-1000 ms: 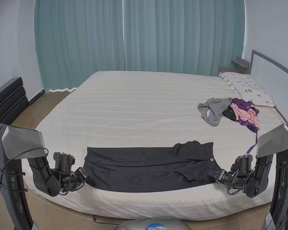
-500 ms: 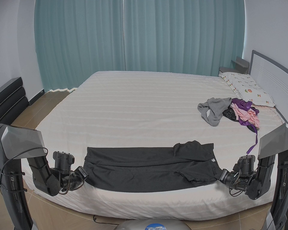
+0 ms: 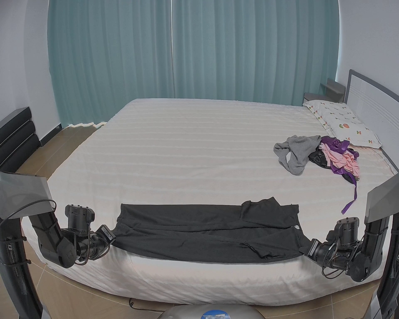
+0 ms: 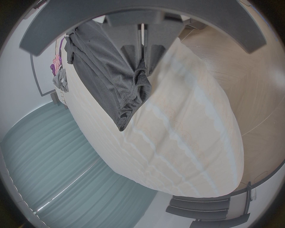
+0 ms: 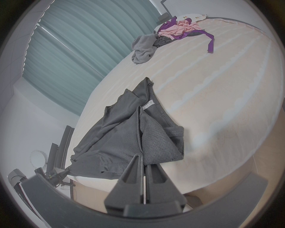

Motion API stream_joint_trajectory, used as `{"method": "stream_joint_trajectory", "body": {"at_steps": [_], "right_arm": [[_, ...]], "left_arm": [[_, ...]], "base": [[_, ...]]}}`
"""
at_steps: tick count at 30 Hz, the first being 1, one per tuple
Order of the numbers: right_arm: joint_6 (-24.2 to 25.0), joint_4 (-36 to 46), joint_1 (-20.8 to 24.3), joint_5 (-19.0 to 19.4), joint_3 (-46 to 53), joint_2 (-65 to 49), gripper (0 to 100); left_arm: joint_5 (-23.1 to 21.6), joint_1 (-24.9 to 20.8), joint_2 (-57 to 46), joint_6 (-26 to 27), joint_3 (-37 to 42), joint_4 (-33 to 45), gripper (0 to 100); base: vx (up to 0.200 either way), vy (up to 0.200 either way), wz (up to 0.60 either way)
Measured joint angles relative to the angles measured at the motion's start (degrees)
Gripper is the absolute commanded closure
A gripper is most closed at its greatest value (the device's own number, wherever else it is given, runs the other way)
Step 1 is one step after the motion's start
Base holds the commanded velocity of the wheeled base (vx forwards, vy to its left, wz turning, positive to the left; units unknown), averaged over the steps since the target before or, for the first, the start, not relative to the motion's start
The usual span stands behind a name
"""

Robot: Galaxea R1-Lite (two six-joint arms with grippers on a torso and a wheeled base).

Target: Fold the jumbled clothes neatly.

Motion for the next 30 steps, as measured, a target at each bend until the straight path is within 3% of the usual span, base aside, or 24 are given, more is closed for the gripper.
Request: {"method": "stream_joint_trajectory", "body": {"at_steps": [11, 12, 13, 14, 23, 30], "right_arm": [[-2.13, -0.06, 1.16, -0.09, 3.0, -0.05, 100], [-2.24, -0.05, 1.29, -0.09, 3.16, 0.01, 100], [-2.27, -0.09, 1.38, -0.12, 3.3, 0.15, 100], [-2.3, -0.09, 1.44, -0.11, 3.41, 0.23, 0], [-2.46, -0.41, 0.94, -0.3, 3.39, -0.77, 0], [-5.21, 0.06, -2.73, -0.5, 2.54, -5.07, 0]], "left_arm": [[-0.06, 0.29, -0.39, 0.61, 0.13, 5.8, 100], [-0.09, 0.22, -0.39, 0.69, 0.13, 5.9, 0], [-0.09, 0.22, -0.39, 0.74, 0.15, 5.99, 0], [-0.09, 0.2, -0.37, 0.77, 0.17, 6.01, 0], [-0.11, 0.18, -0.66, 0.77, 0.61, 6.1, 0], [-1.37, 0.66, -3.73, 0.45, 0.91, 6.07, 0]], "base": [[0.0, 0.0, 0.0], [0.0, 0.0, 0.0], [0.0, 0.0, 0.0], [0.0, 0.0, 0.0], [0.0, 0.0, 0.0], [0.0, 0.0, 0.0]]}}
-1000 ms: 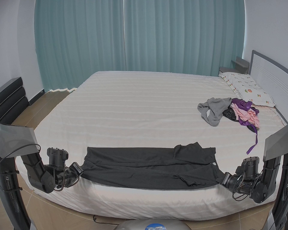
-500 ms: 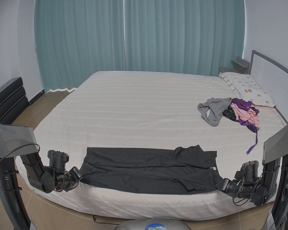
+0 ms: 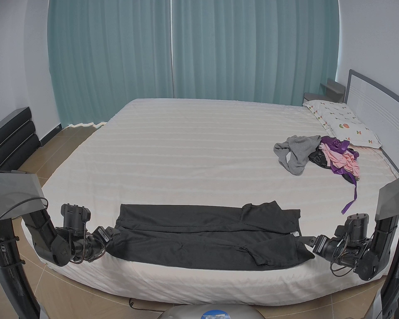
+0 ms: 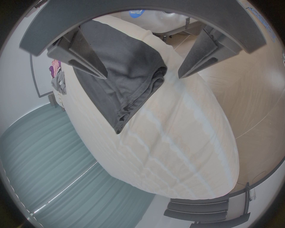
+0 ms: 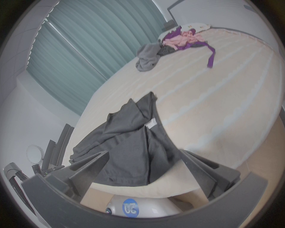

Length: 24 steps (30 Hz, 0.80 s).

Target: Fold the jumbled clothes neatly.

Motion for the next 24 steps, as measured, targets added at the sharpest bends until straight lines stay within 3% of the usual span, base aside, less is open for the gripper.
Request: {"method": "stream_joint_trajectory", "body": {"at_steps": [12, 24], "right_arm": [[-1.44, -0.3, -5.27, 0.9, -2.24, -0.77, 0], [-0.87, -0.5, -5.83, 3.01, -3.06, 1.44, 0]], "left_arm": [[-2.44, 1.21, -3.19, -0.22, -2.54, 0.0, 0], [-3.86, -1.49, 0.01, -0.59, -9.76, 0.33, 0]], "base": [[0.0, 0.0, 0.0], [0.0, 0.0, 0.0]]}}
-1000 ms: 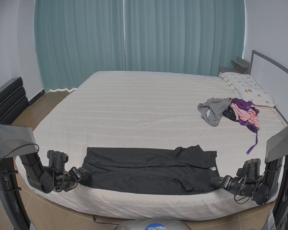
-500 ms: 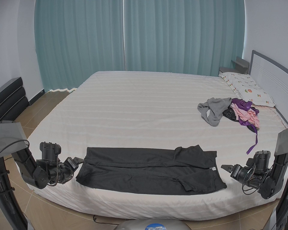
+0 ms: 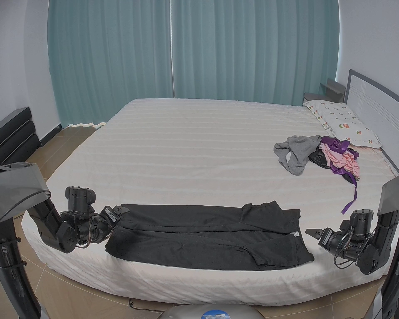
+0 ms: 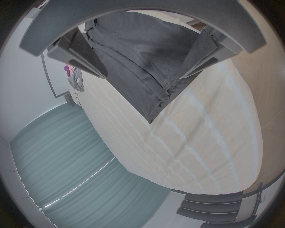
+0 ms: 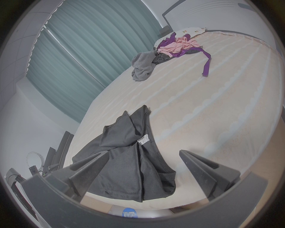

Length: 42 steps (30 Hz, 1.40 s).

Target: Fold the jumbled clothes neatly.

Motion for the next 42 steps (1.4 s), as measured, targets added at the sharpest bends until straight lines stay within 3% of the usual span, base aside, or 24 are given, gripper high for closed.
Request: {"method": "stream_joint_trajectory", "body": {"at_steps": [13, 21, 42], "right_arm": [[-0.09, -0.06, 1.77, 0.0, 0.49, 1.49, 0], [-0.04, -0.09, 2.33, 0.0, 0.52, 2.27, 0], [0.0, -0.57, 2.22, 0.0, 0.33, 3.56, 0]], "left_arm": [[0.9, -4.91, 7.9, -3.04, -7.16, 0.16, 0], [7.42, -5.85, 11.41, -2.66, -10.25, 0.09, 0], [7.02, 1.33, 8.87, -2.95, -8.44, 0.82, 0]], "base": [[0.0, 0.0, 0.0], [0.0, 0.0, 0.0], [0.0, 0.0, 0.0]]}}
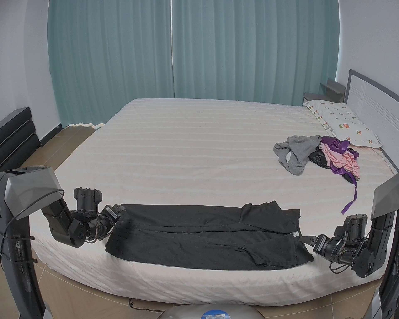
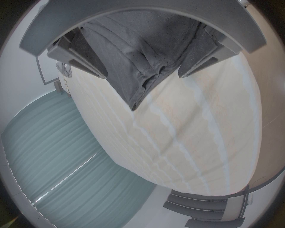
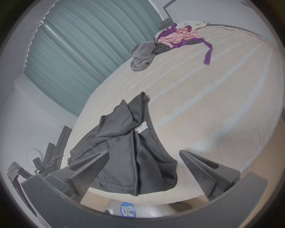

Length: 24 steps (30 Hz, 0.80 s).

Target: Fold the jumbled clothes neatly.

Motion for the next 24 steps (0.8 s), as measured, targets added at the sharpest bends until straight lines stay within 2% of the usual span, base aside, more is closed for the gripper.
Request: {"method": "stream_joint_trajectory", "body": {"at_steps": [6, 19, 24], "right_arm": [[-0.01, -2.08, -0.02, -0.05, 0.33, 0.41, 0], [-0.09, -2.84, -0.13, -0.09, 0.68, 1.29, 0], [-0.11, -2.85, 0.0, -0.06, 0.79, 1.32, 0]], "left_arm": [[-0.06, 1.76, -1.66, -0.02, 0.39, 0.0, 0], [-0.11, 1.97, -3.25, -0.17, 0.94, -0.32, 0], [-0.11, 2.01, -3.58, -0.57, 0.96, -0.65, 0]], "base": [[0.0, 0.0, 0.0], [0.0, 0.0, 0.0], [0.2, 0.0, 0.0]]}}
